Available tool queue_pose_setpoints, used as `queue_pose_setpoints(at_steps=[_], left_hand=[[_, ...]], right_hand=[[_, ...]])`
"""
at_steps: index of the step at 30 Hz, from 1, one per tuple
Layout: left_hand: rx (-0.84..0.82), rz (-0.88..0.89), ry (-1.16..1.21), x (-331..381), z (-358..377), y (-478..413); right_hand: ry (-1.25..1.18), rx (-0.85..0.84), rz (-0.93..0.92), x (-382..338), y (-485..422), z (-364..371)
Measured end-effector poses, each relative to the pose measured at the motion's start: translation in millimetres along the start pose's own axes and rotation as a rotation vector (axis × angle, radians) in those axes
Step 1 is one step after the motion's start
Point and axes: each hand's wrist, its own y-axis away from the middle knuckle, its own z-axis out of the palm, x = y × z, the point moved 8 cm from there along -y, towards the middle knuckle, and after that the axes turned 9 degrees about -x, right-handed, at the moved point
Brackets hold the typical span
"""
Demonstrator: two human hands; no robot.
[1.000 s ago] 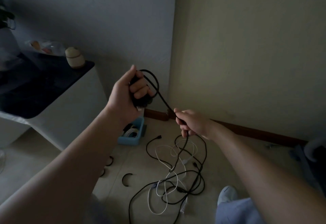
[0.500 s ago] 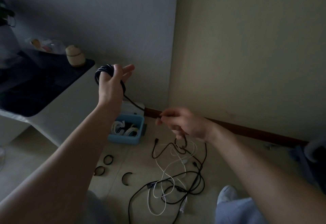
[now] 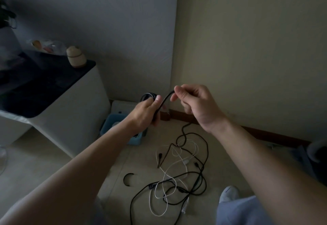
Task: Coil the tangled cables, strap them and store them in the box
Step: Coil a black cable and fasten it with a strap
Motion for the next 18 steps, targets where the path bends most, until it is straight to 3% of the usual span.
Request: queue_pose_setpoints(at_steps=[4, 9, 18], left_hand=[[-0.203, 0.052, 0.206, 19.5, 32.7, 7.4], [-0.347, 0.117, 0.257, 43.5, 46.8, 17.2], [-0.329, 0.052, 0.614, 50.2, 36.7, 18.1]], right_hand=[[0.039, 0.193, -0.014, 4.5, 0.2, -24.0], [0.19, 0.3, 0.063, 18.3, 4.1, -43.8], [0.093, 0.098, 0.356, 72.1, 0.9, -31.5]])
